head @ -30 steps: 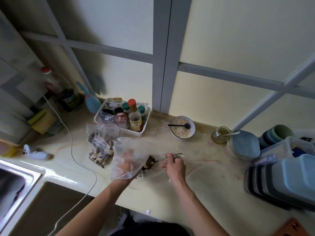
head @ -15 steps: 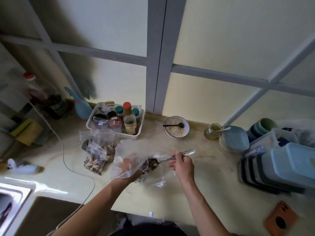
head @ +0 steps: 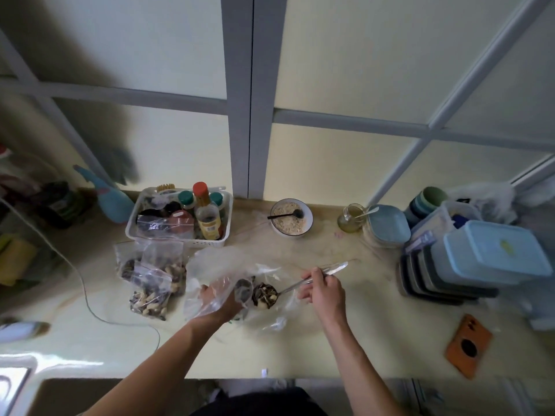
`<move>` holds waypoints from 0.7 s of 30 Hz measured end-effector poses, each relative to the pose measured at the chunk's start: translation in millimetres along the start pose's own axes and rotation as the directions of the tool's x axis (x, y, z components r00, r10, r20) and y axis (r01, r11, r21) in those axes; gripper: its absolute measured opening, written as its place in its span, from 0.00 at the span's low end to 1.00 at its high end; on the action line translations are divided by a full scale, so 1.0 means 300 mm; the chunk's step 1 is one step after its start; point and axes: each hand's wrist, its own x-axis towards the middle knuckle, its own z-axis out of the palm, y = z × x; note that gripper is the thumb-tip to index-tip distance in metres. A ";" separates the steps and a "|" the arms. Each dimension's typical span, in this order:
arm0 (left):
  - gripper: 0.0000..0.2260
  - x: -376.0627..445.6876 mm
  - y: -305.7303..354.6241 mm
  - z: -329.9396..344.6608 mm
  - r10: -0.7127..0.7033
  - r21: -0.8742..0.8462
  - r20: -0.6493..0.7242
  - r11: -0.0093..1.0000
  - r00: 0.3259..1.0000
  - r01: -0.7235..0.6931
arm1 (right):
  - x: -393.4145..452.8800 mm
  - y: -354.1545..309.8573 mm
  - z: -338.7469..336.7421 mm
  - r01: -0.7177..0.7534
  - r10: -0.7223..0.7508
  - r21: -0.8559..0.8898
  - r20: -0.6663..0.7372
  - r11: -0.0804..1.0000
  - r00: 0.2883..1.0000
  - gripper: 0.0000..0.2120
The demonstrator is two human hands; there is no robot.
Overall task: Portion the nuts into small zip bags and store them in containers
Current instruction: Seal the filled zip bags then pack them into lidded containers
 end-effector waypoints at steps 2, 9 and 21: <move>0.38 -0.016 0.009 -0.010 0.022 -0.092 0.093 0.996 0.995 -0.013 | -0.001 -0.001 -0.013 0.004 -0.003 0.022 -0.032 1.000 0.999 0.18; 0.33 0.085 -0.049 0.072 0.189 -0.126 -0.006 0.974 0.982 -0.189 | -0.049 -0.040 0.002 -0.011 0.014 0.097 -0.034 0.995 0.999 0.17; 0.22 -0.001 -0.009 -0.001 0.328 -0.260 -0.126 0.900 0.936 -0.351 | -0.117 -0.046 0.109 0.154 -0.131 -0.094 0.211 0.984 0.969 0.13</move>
